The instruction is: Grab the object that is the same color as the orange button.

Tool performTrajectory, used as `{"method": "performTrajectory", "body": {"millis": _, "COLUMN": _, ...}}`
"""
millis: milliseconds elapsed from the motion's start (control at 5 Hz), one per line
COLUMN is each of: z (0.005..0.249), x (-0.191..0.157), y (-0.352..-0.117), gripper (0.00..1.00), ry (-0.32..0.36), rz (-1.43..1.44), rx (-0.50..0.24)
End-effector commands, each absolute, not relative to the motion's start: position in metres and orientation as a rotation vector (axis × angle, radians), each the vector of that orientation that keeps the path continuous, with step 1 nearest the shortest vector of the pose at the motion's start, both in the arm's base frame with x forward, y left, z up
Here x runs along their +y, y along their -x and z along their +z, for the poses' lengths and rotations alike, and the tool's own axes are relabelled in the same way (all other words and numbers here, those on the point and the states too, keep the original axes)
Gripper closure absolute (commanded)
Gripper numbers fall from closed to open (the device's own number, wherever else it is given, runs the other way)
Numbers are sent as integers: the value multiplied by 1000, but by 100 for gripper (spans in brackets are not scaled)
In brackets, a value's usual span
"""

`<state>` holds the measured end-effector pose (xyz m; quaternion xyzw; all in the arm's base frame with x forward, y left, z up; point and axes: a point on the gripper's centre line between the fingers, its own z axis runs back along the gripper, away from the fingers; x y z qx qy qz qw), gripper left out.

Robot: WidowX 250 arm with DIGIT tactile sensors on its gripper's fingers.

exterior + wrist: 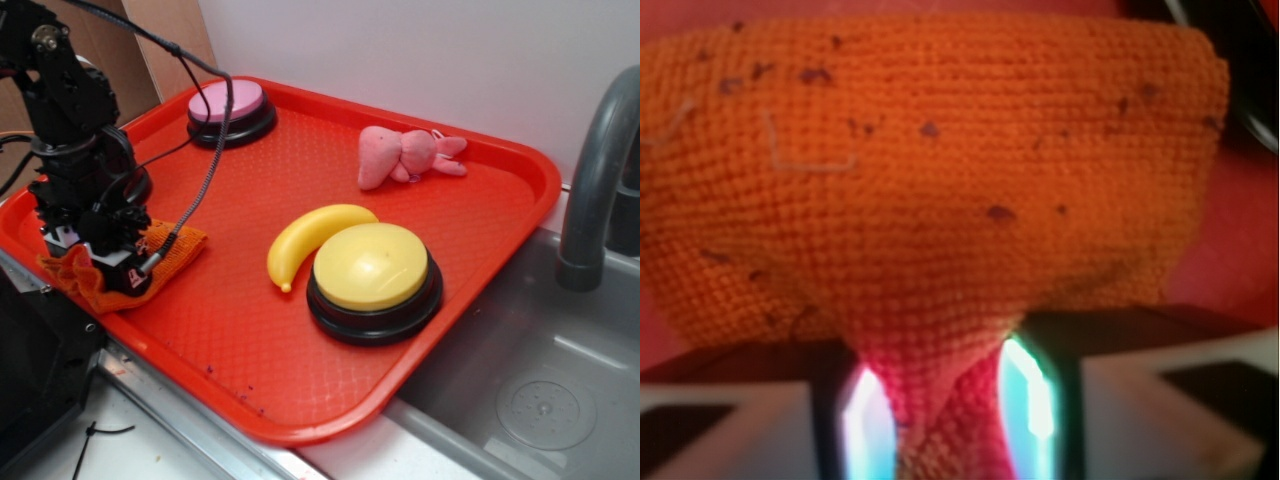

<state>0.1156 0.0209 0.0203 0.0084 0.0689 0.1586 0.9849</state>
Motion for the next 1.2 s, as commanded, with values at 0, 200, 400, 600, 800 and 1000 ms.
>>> {"method": "performTrajectory", "body": {"millis": 0, "z": 48, "x": 20, "y": -125, "gripper": 100, "ry": 2, "rz": 296, "rx": 163}}
{"method": "performTrajectory", "body": {"millis": 200, "z": 78, "x": 16, "y": -141, "gripper": 100, "ry": 31, "rz": 256, "rx": 115}}
{"method": "performTrajectory", "body": {"millis": 400, "z": 118, "x": 14, "y": -157, "gripper": 100, "ry": 45, "rz": 233, "rx": 57}}
{"method": "performTrajectory", "body": {"millis": 600, "z": 167, "x": 9, "y": -171, "gripper": 100, "ry": 95, "rz": 211, "rx": -16}}
{"method": "performTrajectory", "body": {"millis": 800, "z": 210, "x": 7, "y": -179, "gripper": 100, "ry": 104, "rz": 196, "rx": -133}}
{"method": "performTrajectory", "body": {"millis": 1000, "z": 234, "x": 12, "y": -178, "gripper": 100, "ry": 94, "rz": 207, "rx": -240}}
